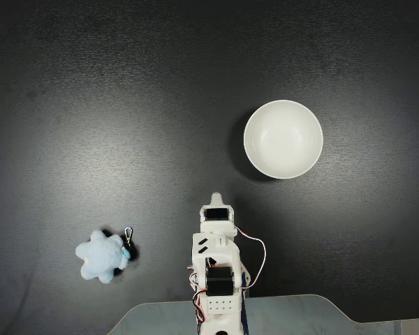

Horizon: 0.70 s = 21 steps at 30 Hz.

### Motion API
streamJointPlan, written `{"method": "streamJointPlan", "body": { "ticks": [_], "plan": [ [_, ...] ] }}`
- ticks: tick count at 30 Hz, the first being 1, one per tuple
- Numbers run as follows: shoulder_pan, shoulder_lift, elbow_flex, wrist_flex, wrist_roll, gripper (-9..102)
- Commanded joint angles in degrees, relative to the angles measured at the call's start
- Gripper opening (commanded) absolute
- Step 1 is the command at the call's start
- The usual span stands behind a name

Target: Grasp a skyblue doll and put it in the white bowl.

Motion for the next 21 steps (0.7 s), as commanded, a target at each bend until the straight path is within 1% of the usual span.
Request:
{"method": "streamJointPlan", "body": {
  "ticks": [1,11,18,21],
  "plan": [
    [0.3,-0.1,-0.7,0.2,-0.5,-1],
    [0.2,-0.1,-1.6,0.0,0.1,-1],
    [0.2,-1.3,-11.1,0.0,0.1,-1],
    [0.2,-7.0,-16.1,0.0,0.1,-1]
  ]
}}
